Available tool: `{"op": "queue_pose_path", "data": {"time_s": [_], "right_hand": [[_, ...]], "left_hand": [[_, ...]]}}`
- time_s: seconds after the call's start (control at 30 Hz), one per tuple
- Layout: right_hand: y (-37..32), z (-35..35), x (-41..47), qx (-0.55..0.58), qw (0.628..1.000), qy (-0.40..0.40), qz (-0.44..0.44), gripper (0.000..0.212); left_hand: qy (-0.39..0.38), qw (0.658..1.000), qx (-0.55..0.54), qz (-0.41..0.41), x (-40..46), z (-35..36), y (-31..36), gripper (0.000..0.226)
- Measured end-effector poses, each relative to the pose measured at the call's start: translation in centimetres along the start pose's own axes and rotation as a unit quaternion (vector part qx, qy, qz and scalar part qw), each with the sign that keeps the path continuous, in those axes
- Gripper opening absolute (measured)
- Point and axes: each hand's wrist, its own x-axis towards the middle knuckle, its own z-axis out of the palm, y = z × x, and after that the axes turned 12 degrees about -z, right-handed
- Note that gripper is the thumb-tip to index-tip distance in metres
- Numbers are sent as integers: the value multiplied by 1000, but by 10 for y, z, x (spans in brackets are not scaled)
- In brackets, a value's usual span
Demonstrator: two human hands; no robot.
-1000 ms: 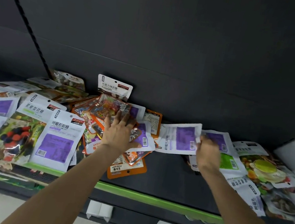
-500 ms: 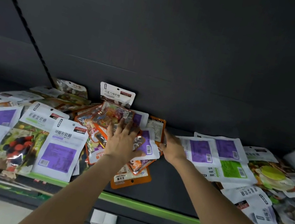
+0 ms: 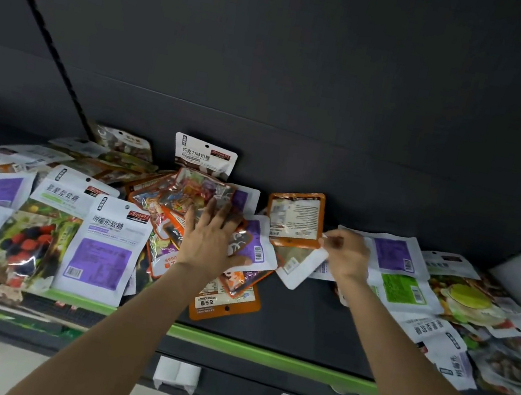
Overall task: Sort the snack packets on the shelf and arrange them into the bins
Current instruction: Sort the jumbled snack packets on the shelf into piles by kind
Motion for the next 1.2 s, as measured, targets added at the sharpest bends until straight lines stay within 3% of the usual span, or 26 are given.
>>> {"op": "queue_pose_path", "data": {"time_s": [0.1,0.2,0.3,0.37,0.53,0.7,0.77,0.9,1.07,1.2], "right_hand": [[11,-31,-4,118,992,40,30,15],[6,-46,-14,186,982,-31,20,21],[3,-39,-23,102,988,-118,-13,23],[6,-34,-26,28,992,-122,-31,22],[17,-66,-23,-134,990,-27,-45,26],[45,-91,-26,-302,951,44,-58,33],[37,-85,-28,-354,930,-19,-101,42],[9,-49,-27,-265,932,-172,-177,52],[2,-10,-17,-310,899,-225,-211,66],[2,6,-3,-325,899,-225,-190,66]], "left_hand": [[3,1000,6,-3,1,0,2,85],[8,1000,9,-3,2,0,2,85],[9,1000,12,-4,-1,3,3,84],[4,1000,18,-6,-2,2,3,83],[-9,999,28,-22,-1,-4,8,84],[-9,999,32,-35,-6,-4,12,83],[-14,999,28,-37,-7,-6,15,82],[-32,999,22,-35,-7,-13,20,81],[-32,999,4,19,-11,-13,5,71],[-14,999,-2,29,-13,-16,-13,73]]}}
